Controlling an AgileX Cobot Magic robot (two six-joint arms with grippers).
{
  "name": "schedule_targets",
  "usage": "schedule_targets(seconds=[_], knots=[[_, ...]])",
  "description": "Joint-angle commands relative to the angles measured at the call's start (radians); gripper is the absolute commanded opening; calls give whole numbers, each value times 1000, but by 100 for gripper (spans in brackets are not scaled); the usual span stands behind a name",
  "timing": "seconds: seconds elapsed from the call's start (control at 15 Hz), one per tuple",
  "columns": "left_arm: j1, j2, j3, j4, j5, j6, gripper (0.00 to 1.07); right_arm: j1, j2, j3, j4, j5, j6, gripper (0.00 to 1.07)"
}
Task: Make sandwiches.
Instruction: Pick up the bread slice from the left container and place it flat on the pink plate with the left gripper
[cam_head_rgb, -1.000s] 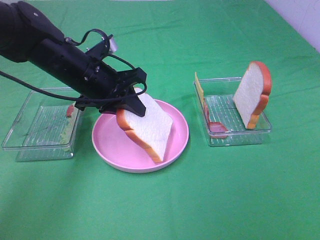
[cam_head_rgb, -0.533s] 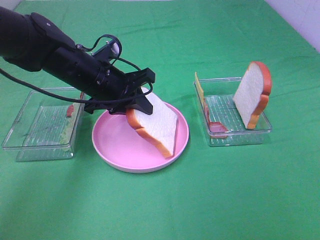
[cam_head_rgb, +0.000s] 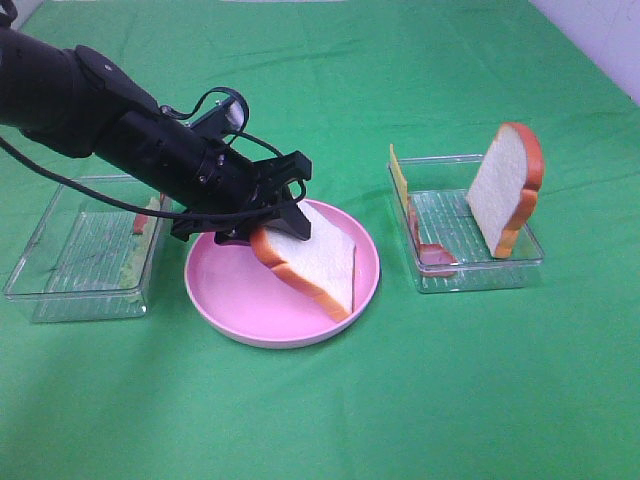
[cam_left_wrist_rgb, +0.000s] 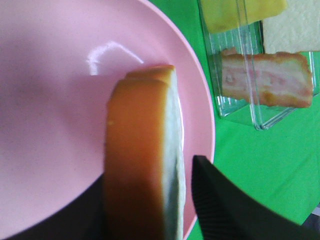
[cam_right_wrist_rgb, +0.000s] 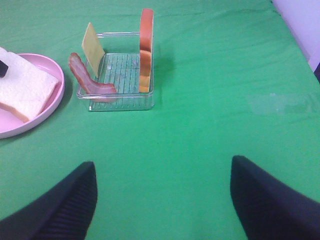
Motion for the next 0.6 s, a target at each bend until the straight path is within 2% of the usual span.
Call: schedule_targets(seconds=[0.07,0.27,0.33,0.47,0.6], knots=[[-4,3,-2,25,20,7,72,-6,-14,3,-2,-9,-2,71],[-2,-19,-16,127,24,-14,73,-6,-14,3,-2,-9,-2,71],[-2,-52,-34,233,22,-99,73,-6,-14,3,-2,-9,-2,71],[-2,-76,-55,337,44,-183,73,-6,-14,3,-2,-9,-2,71],[-2,-113,-106,475,91,-293,73,-6,-14,3,-2,-9,-2,71]])
